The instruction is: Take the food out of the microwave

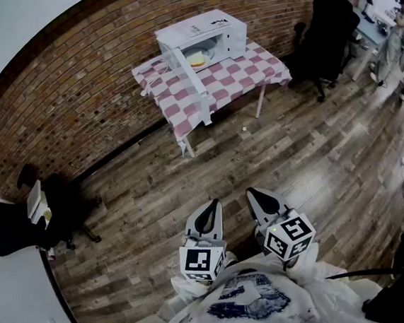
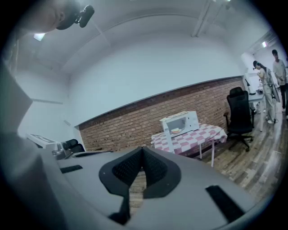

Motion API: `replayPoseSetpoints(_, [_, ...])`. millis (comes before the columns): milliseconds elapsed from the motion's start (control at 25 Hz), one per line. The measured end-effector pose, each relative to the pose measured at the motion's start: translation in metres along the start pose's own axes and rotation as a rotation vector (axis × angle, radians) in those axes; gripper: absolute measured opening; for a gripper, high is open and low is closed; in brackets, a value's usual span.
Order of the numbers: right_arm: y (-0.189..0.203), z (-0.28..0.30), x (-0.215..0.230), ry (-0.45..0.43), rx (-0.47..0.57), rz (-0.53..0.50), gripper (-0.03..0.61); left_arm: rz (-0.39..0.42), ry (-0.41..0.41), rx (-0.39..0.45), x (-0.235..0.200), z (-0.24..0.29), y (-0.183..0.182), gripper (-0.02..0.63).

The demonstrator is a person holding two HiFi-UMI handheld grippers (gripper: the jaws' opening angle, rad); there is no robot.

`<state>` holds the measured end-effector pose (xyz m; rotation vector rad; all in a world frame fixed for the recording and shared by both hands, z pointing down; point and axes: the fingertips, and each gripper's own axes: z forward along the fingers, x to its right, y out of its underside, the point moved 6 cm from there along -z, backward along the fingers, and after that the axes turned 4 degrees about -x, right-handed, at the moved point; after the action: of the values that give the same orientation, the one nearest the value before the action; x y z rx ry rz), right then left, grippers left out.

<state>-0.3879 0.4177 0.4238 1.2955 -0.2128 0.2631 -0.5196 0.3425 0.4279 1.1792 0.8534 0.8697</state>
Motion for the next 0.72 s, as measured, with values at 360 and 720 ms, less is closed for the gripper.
replayPoseSetpoints(360, [0.018,-0.09,0.05,0.073,0.02,0.055,0.013,0.024,0.039,-0.01,0.091,0.027,0.0,0.008])
replayPoseSetpoints(720, [-0.002,-0.121,0.119,0.009,0.08,0.083,0.014,0.073,0.006,-0.01,0.148,0.076,-0.016,0.008])
